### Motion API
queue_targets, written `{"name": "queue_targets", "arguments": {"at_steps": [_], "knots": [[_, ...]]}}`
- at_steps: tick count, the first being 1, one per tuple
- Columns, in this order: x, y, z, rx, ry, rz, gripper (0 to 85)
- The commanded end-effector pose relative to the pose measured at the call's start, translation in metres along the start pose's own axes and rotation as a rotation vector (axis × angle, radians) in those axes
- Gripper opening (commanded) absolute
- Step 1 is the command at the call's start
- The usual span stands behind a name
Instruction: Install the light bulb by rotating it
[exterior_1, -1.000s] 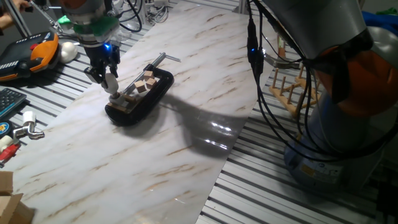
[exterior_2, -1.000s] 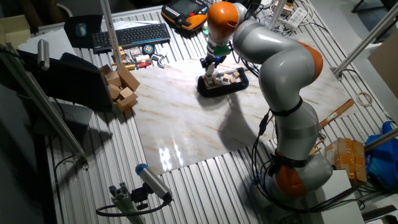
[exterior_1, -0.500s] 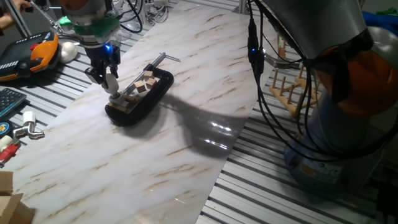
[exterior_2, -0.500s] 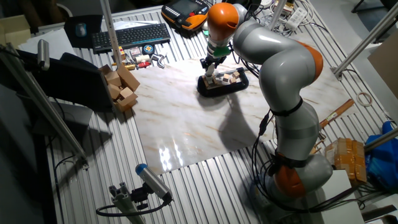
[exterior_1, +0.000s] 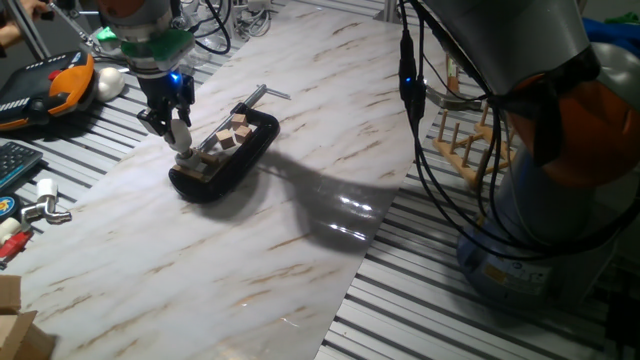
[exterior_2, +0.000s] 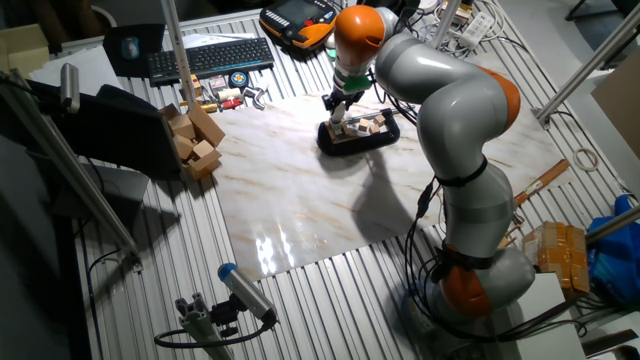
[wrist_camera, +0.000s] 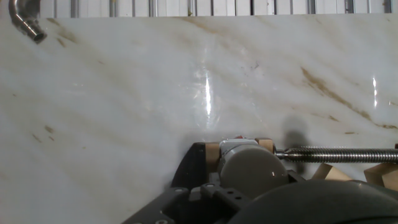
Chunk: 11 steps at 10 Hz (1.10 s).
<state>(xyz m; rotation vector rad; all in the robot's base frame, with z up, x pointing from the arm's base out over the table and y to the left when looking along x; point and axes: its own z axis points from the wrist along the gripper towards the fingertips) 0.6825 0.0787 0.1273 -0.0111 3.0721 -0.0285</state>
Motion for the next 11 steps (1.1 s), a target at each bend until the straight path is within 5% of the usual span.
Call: {"name": "queue_targets", "arguments": {"at_steps": [1,11], "knots": [[0.0000,0.0000,0.0002,0.000,0.000,0.000,0.0],[0.0015,-0.0008,0.0029,-0.003,-0.012,-0.001,0.0]]}}
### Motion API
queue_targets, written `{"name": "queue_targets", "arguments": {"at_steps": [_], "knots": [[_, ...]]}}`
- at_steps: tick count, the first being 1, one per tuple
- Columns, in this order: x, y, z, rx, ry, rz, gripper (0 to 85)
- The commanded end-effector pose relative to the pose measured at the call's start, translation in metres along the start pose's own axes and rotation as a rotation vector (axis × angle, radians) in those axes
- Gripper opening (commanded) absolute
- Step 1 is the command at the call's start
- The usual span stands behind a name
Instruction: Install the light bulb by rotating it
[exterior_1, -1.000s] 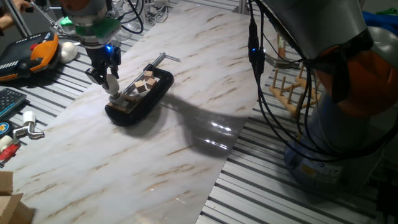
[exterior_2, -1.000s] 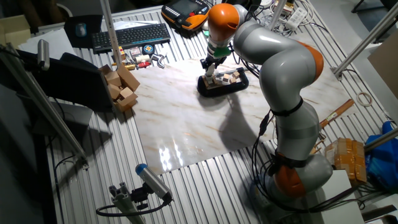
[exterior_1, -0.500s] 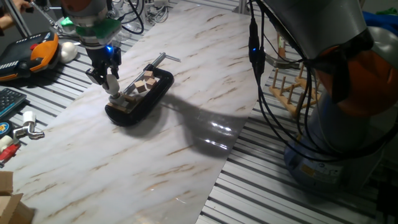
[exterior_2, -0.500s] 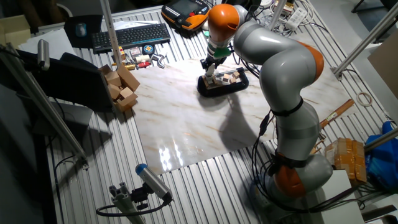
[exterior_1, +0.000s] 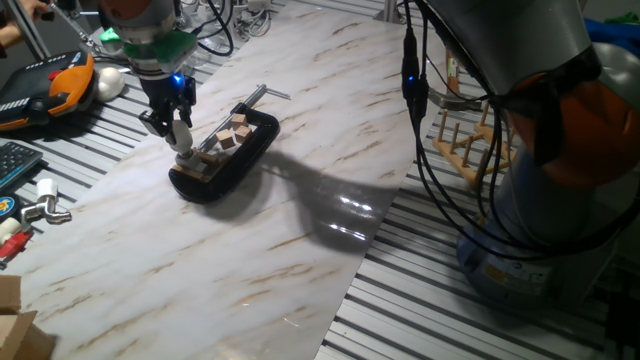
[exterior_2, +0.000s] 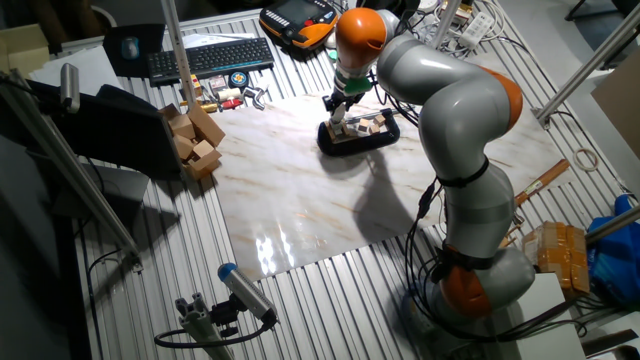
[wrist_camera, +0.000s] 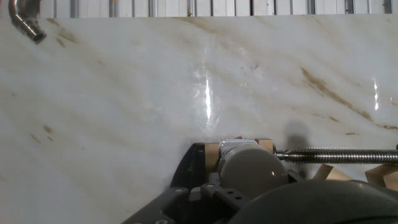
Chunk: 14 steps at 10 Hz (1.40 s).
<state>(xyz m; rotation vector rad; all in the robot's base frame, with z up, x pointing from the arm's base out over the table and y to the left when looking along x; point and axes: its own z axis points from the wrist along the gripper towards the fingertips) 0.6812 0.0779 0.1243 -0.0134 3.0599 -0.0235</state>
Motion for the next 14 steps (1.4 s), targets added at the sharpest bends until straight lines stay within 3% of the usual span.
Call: {"name": "queue_targets", "arguments": {"at_steps": [1,14], "knots": [[0.0001,0.0001,0.0002,0.000,0.000,0.000,0.0],[0.0009,0.0002,0.0070,0.002,-0.008,0.000,0.0]]}}
